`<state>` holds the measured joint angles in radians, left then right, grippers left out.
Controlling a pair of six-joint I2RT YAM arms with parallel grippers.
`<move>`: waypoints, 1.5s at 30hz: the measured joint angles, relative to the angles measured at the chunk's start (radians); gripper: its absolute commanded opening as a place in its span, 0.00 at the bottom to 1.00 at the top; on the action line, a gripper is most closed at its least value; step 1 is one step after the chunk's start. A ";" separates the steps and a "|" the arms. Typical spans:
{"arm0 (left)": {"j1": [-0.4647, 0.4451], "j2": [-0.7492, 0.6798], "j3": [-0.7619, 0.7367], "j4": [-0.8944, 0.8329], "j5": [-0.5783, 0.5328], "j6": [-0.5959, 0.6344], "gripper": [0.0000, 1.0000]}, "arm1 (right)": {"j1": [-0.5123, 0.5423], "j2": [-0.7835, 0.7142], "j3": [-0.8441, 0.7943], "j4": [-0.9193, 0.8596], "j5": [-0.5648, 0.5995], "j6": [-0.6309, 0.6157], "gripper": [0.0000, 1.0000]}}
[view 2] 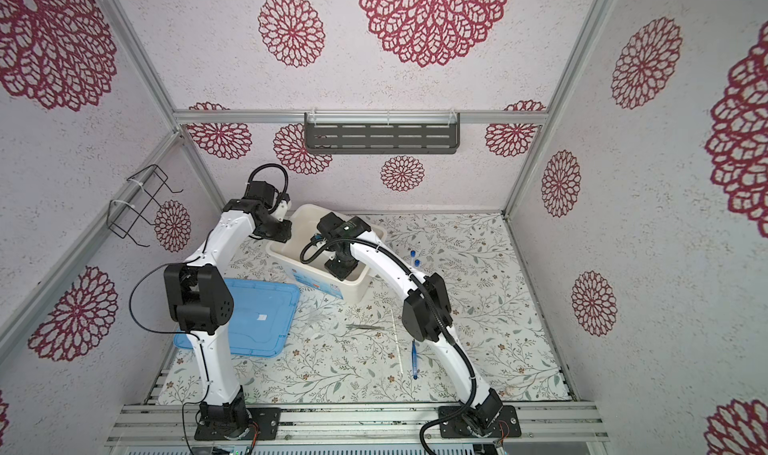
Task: Organize the chemistry lab equipment
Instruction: 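Set the beaker down and open the right gripper while left releases the rim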
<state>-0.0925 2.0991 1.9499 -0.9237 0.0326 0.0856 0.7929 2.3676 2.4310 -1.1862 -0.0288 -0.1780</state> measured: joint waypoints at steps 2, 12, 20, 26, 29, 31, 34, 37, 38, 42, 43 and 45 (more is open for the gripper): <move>-0.004 0.002 0.000 0.005 0.002 0.000 0.39 | -0.011 0.001 0.000 -0.005 -0.024 -0.008 0.00; -0.017 0.005 0.002 0.020 0.004 -0.002 0.42 | -0.061 0.017 0.000 -0.019 -0.055 -0.033 0.00; -0.027 0.005 0.002 0.028 0.007 -0.006 0.50 | -0.071 0.033 0.000 -0.019 -0.003 -0.051 0.00; -0.030 -0.019 -0.002 0.028 0.002 -0.008 0.53 | -0.070 0.060 0.000 -0.021 0.063 -0.075 0.00; -0.032 -0.055 -0.003 0.029 0.002 -0.017 0.54 | -0.071 0.067 0.000 -0.023 0.089 -0.087 0.00; -0.033 -0.089 -0.003 0.029 -0.002 -0.030 0.55 | -0.071 0.069 0.000 -0.024 0.108 -0.095 0.00; -0.033 -0.154 -0.003 0.029 -0.001 -0.055 0.56 | -0.071 0.074 0.000 -0.023 0.124 -0.107 0.00; -0.033 -0.216 -0.003 0.028 -0.001 -0.080 0.57 | -0.071 0.087 0.000 -0.023 0.129 -0.117 0.00; -0.033 -0.237 -0.003 0.027 -0.002 -0.088 0.57 | -0.071 0.092 0.000 -0.023 0.128 -0.118 0.00; -0.033 -0.288 -0.003 0.015 -0.015 -0.118 0.57 | -0.071 0.117 0.000 -0.023 0.125 -0.118 0.00; -0.033 -0.298 -0.003 0.010 -0.018 -0.128 0.57 | -0.071 0.120 0.000 -0.022 0.125 -0.118 0.00; -0.033 -0.319 -0.010 0.003 -0.021 -0.146 0.57 | -0.071 0.120 0.000 -0.023 0.122 -0.118 0.01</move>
<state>-0.1257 1.7802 1.9400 -0.9207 0.0113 -0.0605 0.7223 2.4878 2.4306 -1.2087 0.0929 -0.2958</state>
